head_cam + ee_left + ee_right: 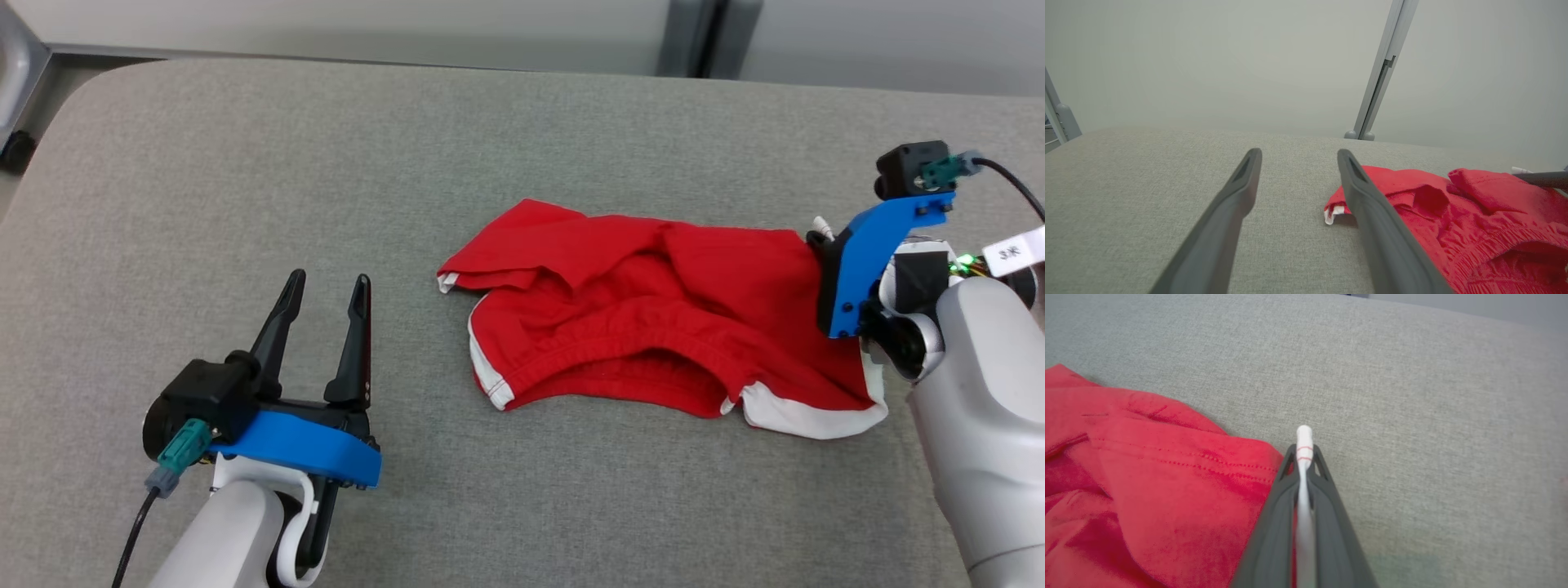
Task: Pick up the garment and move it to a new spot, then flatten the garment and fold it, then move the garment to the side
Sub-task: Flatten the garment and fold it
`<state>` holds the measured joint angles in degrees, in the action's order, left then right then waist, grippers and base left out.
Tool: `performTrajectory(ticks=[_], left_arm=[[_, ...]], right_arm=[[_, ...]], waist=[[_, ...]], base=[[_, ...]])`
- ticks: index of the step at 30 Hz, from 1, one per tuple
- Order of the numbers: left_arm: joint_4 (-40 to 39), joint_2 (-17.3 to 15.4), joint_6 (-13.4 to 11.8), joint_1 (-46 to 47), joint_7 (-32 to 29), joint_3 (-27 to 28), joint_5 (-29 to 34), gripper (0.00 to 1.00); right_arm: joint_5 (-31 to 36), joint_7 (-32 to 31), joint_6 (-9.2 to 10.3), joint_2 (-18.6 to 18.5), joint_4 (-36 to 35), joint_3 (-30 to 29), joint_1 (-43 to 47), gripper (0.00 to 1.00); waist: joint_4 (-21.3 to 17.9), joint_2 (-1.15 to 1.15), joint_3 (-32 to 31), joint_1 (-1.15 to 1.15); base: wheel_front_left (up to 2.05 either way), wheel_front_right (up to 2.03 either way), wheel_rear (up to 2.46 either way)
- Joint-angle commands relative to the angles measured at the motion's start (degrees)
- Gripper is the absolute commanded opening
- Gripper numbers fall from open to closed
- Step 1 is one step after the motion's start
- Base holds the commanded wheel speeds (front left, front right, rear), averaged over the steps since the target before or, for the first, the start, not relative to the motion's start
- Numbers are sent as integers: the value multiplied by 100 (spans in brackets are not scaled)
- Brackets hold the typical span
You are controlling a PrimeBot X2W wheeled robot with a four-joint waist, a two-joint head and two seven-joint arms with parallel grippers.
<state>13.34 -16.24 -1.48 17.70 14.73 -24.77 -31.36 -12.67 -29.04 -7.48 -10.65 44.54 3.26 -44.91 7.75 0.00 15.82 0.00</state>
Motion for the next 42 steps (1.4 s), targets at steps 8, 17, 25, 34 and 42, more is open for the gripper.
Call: performTrajectory(ticks=[8,17,25,34,42], left_arm=[[-76,-167,-111,-306,24,157,-84,100],[-186,-287,-223,-612,-5,233,-158,100],[-241,-296,-288,-803,-27,200,-189,100],[-240,-212,-263,-1053,-52,37,-219,100],[76,113,317,-640,-585,-956,99,100]], right_arm=[[117,522,-3,-200,-857,-918,1129,0],[370,726,-3,509,-2646,-1741,2715,100],[800,2067,-3,730,-3863,-1407,3480,100],[864,3041,-2,775,-4003,-1024,4201,100],[706,2998,-3,775,-3940,-926,4174,100]], waist=[[-583,0,-464,0],[-872,0,-691,0],[-931,0,-849,0],[-1022,0,-1038,0],[-1220,0,-879,0]], base=[[0,0,0],[0,0,0],[0,0,0],[0,0,0],[0,0,0]])
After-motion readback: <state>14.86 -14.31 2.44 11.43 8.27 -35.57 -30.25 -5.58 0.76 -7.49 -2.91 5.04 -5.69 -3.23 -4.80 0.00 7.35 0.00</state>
